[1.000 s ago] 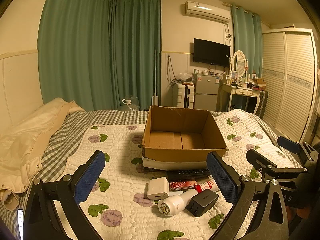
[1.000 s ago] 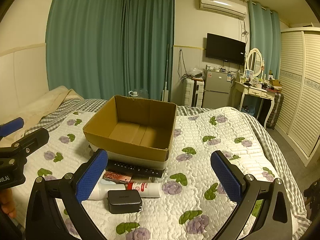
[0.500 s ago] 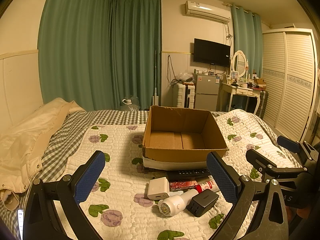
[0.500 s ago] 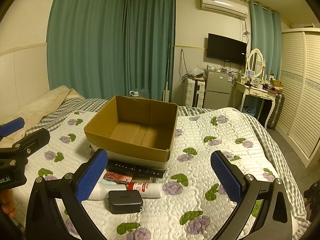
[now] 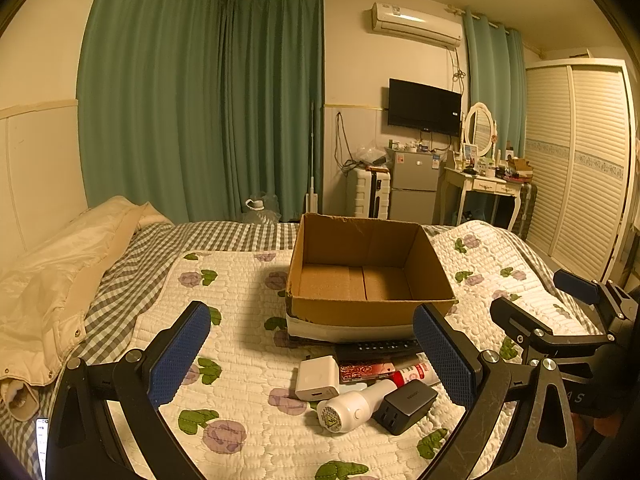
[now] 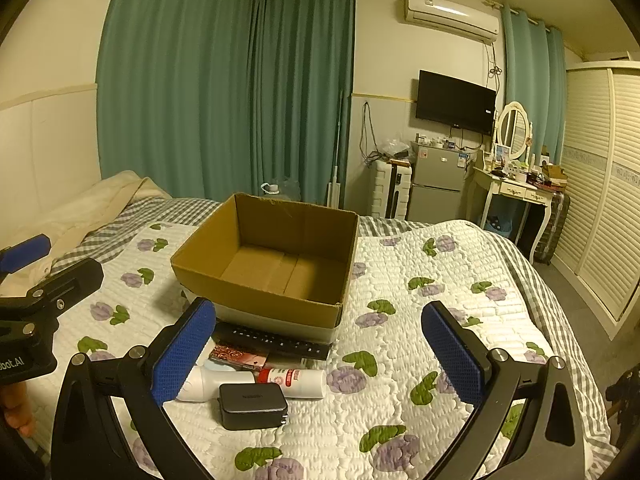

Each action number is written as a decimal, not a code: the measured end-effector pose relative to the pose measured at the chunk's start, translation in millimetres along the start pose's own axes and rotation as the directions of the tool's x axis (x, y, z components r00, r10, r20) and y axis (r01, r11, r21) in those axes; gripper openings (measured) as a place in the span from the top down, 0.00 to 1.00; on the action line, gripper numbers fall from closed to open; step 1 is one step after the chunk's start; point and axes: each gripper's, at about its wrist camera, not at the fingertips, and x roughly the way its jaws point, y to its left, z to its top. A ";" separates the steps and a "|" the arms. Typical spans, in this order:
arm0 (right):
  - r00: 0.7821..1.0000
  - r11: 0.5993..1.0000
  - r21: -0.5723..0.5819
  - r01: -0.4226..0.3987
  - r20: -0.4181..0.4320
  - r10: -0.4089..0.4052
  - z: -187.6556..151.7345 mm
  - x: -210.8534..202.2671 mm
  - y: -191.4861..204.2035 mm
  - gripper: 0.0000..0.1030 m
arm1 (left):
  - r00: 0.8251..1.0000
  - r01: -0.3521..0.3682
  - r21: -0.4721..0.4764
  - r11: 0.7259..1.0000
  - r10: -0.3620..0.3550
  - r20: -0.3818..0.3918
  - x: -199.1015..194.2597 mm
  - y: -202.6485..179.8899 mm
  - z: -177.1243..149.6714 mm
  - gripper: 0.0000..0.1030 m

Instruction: Organize rigid objects

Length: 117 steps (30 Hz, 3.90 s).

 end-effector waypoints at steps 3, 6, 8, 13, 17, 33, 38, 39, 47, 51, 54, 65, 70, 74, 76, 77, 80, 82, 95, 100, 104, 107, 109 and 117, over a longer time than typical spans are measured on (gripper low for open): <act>1.000 1.000 -0.002 -0.008 -0.008 0.008 -2.3 3.1 0.2 0.00 | 1.000 -0.008 -0.001 1.000 0.008 -0.006 3.2 2.0 -1.2 0.00; 0.999 0.999 -0.004 -0.035 -0.035 0.035 -8.5 12.4 1.1 0.00 | 1.000 -0.023 0.003 1.000 0.023 -0.021 6.4 3.6 -6.3 0.00; 0.996 0.998 -0.011 -0.055 -0.064 0.055 -14.8 22.0 2.9 0.00 | 0.999 -0.036 0.005 0.999 0.036 -0.040 11.0 6.0 -12.7 0.00; 0.979 0.992 -0.063 -0.108 -0.179 0.095 -39.9 56.0 13.1 0.00 | 0.991 -0.080 0.012 0.997 0.081 -0.104 26.3 11.5 -29.3 0.00; 0.948 0.982 -0.076 -0.175 -0.282 0.147 -64.7 83.7 21.4 0.00 | 0.985 -0.098 0.023 0.995 0.101 -0.143 36.5 11.6 -39.3 0.00; 0.869 0.952 0.006 -0.305 -0.408 0.281 -88.7 109.4 17.7 0.32 | 0.956 -0.094 0.099 0.991 0.117 -0.269 74.9 -3.8 -68.9 0.01; 0.905 0.969 0.044 -0.244 -0.350 0.244 -68.6 93.5 -21.3 0.33 | 0.947 -0.030 0.110 0.993 0.063 -0.316 94.1 -19.7 -78.0 0.02; 0.904 0.967 0.070 -0.243 -0.346 0.252 -66.7 93.3 -28.4 0.33 | 0.944 -0.006 0.111 0.994 0.043 -0.328 99.1 -24.0 -80.4 0.02; 0.893 0.961 0.109 -0.254 -0.356 0.276 -67.5 97.7 -39.6 0.34 | 0.892 0.100 0.182 0.978 -0.007 -0.452 131.2 -56.0 -107.2 0.33; 0.893 0.960 0.119 -0.255 -0.351 0.281 -67.5 96.2 -41.1 0.34 | 0.891 0.107 0.229 0.968 0.009 -0.454 112.9 -70.5 -108.6 0.39; 0.898 0.962 0.112 -0.249 -0.345 0.272 -65.7 93.2 -42.3 0.34 | 0.892 0.140 0.219 0.966 -0.027 -0.451 105.6 -77.1 -105.6 0.39; 0.921 0.975 0.074 -0.210 -0.319 0.223 -53.9 73.9 -51.1 0.34 | 0.906 0.191 0.220 0.957 -0.085 -0.415 112.7 -83.7 -99.6 0.40; 0.939 0.977 0.013 -0.215 -0.273 0.210 -29.5 59.5 -48.8 0.34 | 0.947 0.151 0.203 0.967 -0.083 -0.309 77.0 -83.7 -62.2 0.40; 0.951 0.973 -0.021 -0.232 -0.215 0.222 3.4 53.1 -47.5 0.34 | 0.973 0.123 0.178 0.976 -0.083 -0.216 60.4 -75.0 -16.8 0.40; 0.960 0.972 -0.051 -0.231 -0.174 0.219 27.9 54.8 -45.7 0.34 | 0.983 0.089 0.185 0.979 -0.057 -0.172 62.4 -68.5 8.8 0.40; 0.963 0.971 -0.063 -0.231 -0.157 0.219 38.6 57.5 -44.2 0.34 | 0.986 0.073 0.189 0.979 -0.042 -0.160 66.0 -65.6 19.3 0.40; 0.968 0.969 -0.080 -0.233 -0.119 0.223 64.7 71.1 -39.7 0.34 | 0.991 0.032 0.177 0.984 -0.008 -0.136 89.1 -54.1 49.4 0.40; 0.970 0.970 -0.089 -0.228 -0.107 0.218 80.6 88.1 -35.2 0.34 | 0.989 0.022 0.153 0.988 0.001 -0.147 113.0 -46.0 64.2 0.40; 0.955 0.961 -0.095 -0.261 -0.171 0.242 82.9 205.8 -13.1 0.34 | 0.967 0.018 0.180 0.983 0.029 -0.253 232.5 -37.8 33.1 0.40; 0.945 0.958 -0.087 -0.272 -0.209 0.250 75.0 223.9 -12.1 0.34 | 0.975 0.032 0.205 0.978 0.014 -0.221 234.8 -42.4 25.9 0.37; 0.948 0.959 -0.084 -0.271 -0.198 0.250 77.0 221.0 -17.2 0.34 | 0.980 0.015 0.184 0.983 0.022 -0.199 234.2 -46.1 32.2 0.36; 0.948 0.960 -0.072 -0.270 -0.193 0.252 79.4 220.4 -26.0 0.34 | 0.981 -0.016 0.188 0.982 0.051 -0.188 229.9 -40.3 34.1 0.35; 0.948 0.961 -0.066 -0.269 -0.196 0.252 78.7 221.9 -28.2 0.34 | 0.981 -0.023 0.192 0.981 0.059 -0.185 225.1 -38.7 34.4 0.35; 0.960 0.964 -0.038 -0.262 -0.116 0.256 82.5 197.2 -40.3 0.07 | 0.984 0.021 0.101 0.995 -0.003 -0.176 185.3 -32.9 46.7 0.35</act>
